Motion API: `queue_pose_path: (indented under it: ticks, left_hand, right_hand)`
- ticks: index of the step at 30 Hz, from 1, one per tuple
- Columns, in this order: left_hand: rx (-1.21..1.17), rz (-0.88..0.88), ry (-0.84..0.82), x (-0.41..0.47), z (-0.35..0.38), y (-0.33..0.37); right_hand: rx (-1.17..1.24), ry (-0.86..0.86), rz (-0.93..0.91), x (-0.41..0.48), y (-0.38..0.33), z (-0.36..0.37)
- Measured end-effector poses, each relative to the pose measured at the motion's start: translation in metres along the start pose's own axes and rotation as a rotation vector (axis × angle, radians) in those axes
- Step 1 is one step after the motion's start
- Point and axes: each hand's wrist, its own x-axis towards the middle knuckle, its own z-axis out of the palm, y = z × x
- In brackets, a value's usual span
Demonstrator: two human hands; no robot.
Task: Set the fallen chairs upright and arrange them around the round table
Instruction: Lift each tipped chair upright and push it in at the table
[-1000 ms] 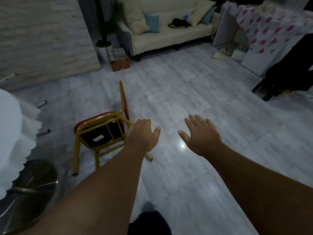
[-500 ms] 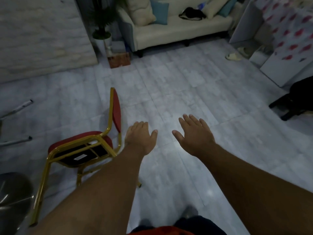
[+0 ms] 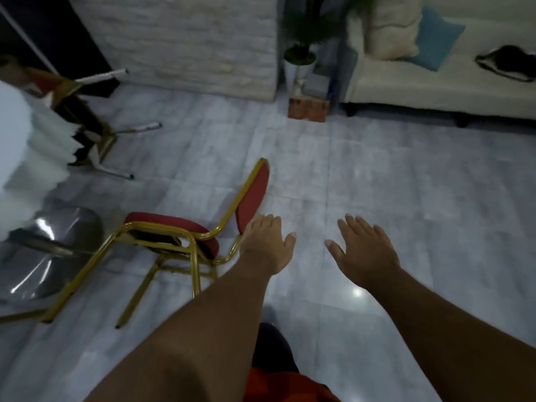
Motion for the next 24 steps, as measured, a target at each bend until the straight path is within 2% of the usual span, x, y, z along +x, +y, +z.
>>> queue_pose_path:
  ticks: [4, 9, 15, 21, 24]
  left_hand:
    - [-0.052, -0.095, 0.022, 0.074, -0.009, -0.014]
    - [-0.046, -0.189, 0.006, 0.167, -0.024, -0.043]
    - [-0.129, -0.328, 0.04, 0.239, -0.044, -0.065]
    - [-0.262, -0.56, -0.015, 0.31, -0.032, -0.07]
    - [-0.311, -0.693, 0.008, 0.353, -0.026, -0.063]
  right_hand:
    - [-0.04, -0.009, -0.108, 0.097, -0.01, -0.023]
    - [-0.055, -0.104, -0.183, 0.201, -0.033, -0.048]
    - [-0.069, -0.159, -0.316, 0.313, -0.06, -0.068]
    - [-0.134, -0.297, -0.486, 0.423, -0.074, -0.059]
    - [-0.204, -0.382, -0.605, 0.483, -0.072, -0.051]
